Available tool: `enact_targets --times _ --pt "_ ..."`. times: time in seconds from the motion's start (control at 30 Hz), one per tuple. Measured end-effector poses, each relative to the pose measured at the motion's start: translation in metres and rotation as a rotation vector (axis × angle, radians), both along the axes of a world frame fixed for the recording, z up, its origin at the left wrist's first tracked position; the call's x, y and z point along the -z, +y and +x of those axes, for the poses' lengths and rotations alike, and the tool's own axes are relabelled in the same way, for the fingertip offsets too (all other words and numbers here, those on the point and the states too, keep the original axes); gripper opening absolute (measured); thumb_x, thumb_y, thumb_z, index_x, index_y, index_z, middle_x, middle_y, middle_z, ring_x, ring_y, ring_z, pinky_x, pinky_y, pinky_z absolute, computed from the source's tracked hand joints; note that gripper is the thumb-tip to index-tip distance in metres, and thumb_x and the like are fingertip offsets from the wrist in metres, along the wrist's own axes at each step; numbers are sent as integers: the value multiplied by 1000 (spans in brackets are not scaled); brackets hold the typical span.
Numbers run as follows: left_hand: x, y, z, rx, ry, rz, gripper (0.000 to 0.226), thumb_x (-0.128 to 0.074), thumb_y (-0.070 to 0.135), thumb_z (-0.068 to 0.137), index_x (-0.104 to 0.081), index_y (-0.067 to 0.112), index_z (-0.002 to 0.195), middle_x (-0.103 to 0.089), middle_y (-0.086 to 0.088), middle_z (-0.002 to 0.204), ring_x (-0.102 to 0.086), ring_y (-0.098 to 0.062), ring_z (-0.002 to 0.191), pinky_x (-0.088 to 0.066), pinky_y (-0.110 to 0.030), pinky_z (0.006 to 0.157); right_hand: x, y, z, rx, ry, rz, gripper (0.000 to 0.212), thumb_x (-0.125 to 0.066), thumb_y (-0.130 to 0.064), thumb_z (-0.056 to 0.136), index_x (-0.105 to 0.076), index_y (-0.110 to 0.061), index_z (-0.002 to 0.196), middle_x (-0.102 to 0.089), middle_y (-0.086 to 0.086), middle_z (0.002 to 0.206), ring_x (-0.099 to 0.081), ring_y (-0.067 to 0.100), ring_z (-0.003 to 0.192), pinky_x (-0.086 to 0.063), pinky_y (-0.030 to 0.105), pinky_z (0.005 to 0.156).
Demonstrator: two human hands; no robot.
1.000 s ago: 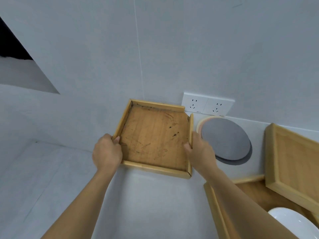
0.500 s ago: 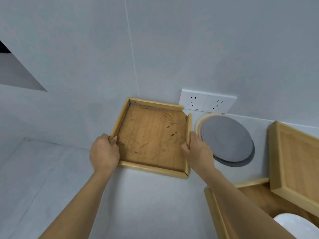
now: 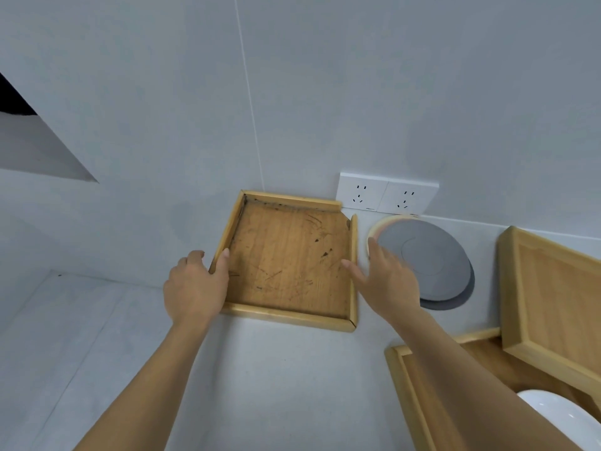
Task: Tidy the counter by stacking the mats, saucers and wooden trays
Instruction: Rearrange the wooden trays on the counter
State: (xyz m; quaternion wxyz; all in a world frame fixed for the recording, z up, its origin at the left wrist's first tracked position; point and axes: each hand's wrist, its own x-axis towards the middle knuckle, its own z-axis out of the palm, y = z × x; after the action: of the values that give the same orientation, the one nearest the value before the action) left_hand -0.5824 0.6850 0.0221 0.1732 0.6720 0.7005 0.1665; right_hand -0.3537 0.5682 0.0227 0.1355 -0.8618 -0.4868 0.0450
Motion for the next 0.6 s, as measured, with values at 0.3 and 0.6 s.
enact_targets --times 0.3,0.6 --pt "-32 -25 22 135 -52 167 66 -38 53 91 -38 7 138 -46 -17 139 -38 -32 130 -27 -43 108 -21 -37 16 35 -207 240 73 -34 -57 82 -38 -10 138 -55 12 132 -52 29 121 -40 47 95" --pt "-47 -66 78 374 -52 293 85 -23 68 81 -33 12 142 -34 -14 149 -27 -26 139 -17 -40 115 -50 -113 58 255 -275 235 76 -31 -66 82 -16 -28 146 -25 14 152 -20 30 141 -10 49 113"
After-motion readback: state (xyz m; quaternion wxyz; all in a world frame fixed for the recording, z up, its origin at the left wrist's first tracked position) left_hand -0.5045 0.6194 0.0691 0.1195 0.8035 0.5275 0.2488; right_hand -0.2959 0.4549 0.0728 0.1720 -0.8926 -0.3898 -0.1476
